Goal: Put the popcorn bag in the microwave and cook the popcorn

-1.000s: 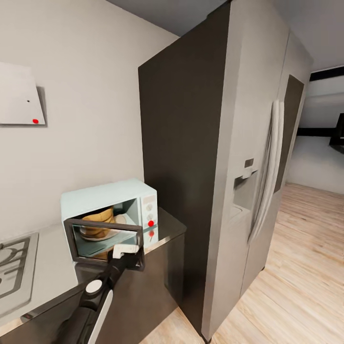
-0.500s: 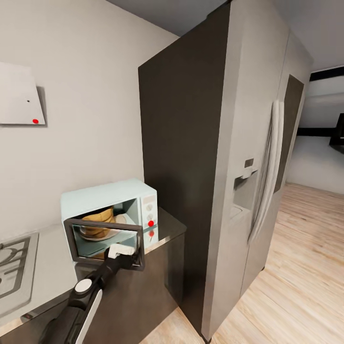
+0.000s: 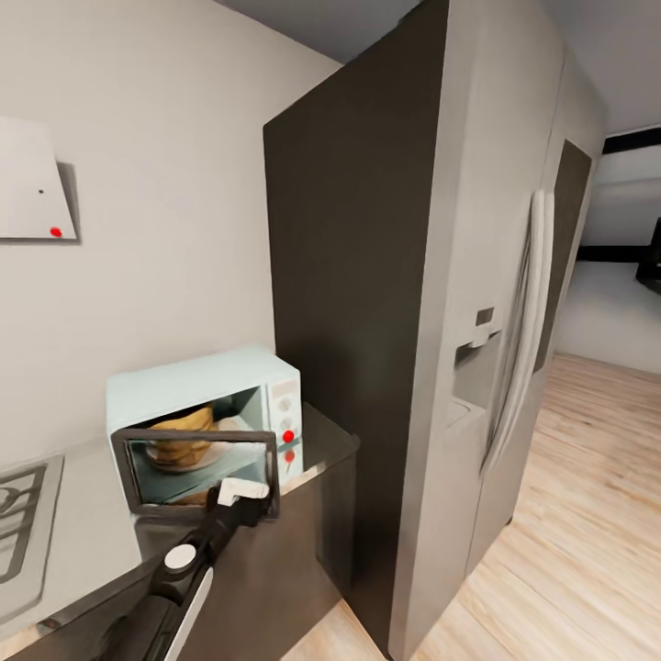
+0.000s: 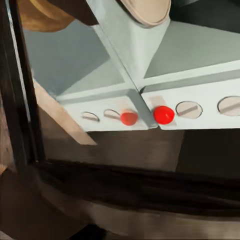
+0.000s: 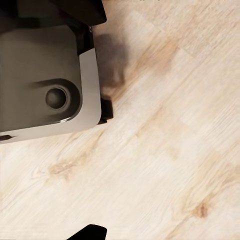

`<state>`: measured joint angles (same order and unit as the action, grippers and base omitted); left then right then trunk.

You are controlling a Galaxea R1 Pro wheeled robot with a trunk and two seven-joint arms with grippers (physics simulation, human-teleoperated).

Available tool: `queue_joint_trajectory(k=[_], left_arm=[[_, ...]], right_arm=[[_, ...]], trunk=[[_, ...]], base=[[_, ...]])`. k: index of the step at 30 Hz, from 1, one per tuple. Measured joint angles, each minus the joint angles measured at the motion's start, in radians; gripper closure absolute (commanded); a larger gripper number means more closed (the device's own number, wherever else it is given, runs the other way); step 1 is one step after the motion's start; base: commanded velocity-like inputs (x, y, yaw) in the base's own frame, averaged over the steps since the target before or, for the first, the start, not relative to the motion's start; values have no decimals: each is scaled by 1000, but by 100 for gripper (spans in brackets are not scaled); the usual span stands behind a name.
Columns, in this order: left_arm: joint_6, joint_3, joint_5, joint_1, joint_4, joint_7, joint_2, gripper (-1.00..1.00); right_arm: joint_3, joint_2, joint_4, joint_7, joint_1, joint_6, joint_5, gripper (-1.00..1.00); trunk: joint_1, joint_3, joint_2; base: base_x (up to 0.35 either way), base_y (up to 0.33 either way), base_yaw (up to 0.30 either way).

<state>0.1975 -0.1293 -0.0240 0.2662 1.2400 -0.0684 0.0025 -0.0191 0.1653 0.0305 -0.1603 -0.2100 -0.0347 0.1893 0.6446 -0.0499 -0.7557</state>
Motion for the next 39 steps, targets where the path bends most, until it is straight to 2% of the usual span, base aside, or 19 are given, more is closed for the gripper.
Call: queue_joint_trajectory(k=[1,2,3,18,24,39], left_arm=[[0,2,0,0,-3,1,0,-100],[0,89,-7,0,-5,4,1,-100],[0,98,-6,0,-6,4,0,-100],[-2,96,-7,0,1,6,-5,-100],[-4,96,-8,0,0,7,-26,-100],[-9,87,-4,-5,-3,-3,-27,-100]], right_arm=[[0,0,0,0,0,0,0,-100],[0,0,0,0,0,0,0,-100],[0,0,0,0,0,0,0,-100],[0,0,0,0,0,0,-1,-100],[0,0,0,0,0,0,0,-100],[0,0,0,0,0,0,0,-100]], trunk=[[0,0,0],[0,0,0],[0,0,0],[0,0,0],[1,0,0],[0,0,-1]], base=[[320,0,0],[321,0,0],[322,0,0],[313,0,0],[43,0,0],[141,0,0]])
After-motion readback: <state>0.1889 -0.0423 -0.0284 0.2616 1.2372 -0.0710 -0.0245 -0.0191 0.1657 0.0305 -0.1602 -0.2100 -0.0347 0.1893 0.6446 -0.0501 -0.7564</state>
